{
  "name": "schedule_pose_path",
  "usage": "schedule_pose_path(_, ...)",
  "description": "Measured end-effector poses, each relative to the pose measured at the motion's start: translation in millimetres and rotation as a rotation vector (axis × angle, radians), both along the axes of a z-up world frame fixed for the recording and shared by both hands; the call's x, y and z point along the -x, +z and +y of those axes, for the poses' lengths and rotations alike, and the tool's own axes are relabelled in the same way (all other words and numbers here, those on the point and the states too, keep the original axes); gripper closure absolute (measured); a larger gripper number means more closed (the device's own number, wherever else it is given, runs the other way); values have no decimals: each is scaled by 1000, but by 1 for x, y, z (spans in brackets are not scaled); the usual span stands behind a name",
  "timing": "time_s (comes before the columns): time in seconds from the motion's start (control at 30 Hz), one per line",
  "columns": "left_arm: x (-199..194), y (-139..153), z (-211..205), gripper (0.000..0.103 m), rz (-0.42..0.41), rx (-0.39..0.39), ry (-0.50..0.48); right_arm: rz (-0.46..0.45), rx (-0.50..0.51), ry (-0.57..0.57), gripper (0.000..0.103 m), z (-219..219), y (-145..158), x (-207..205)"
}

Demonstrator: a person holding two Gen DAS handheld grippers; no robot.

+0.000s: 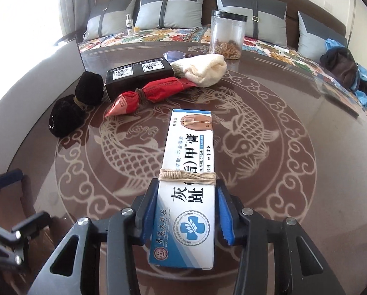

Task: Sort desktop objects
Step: 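Move the right tool down over the blue-and-white ointment box, then grasp the second black velvet glove with the left tool while the right tool hovers over the ointment box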

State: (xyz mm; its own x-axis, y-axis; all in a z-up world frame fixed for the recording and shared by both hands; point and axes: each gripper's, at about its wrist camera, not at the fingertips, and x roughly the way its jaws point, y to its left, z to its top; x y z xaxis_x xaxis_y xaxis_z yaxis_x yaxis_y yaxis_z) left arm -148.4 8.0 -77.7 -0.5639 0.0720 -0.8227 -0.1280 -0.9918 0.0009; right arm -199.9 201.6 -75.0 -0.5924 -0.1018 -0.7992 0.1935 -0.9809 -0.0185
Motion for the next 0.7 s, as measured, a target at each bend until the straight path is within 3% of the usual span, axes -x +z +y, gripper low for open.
schedule_pose_path(0.17,0,0,0,0,0,0,0,23,-5,-71,57,39,-1,-48)
schedule_pose_path(0.23,0,0,0,0,0,0,0,25,-2,-109,39,47,-1,-59)
schedule_pose_path(0.27,0,0,0,0,0,0,0,13,-3,-129,24,51,-1,-58)
schedule_pose_path(0.3,0,0,0,0,0,0,0,-2,4,-136,20,52,-2,-57)
schedule_pose_path(0.7,0,0,0,0,-1,2,3,-16,3,-142,5,55,-7,-54)
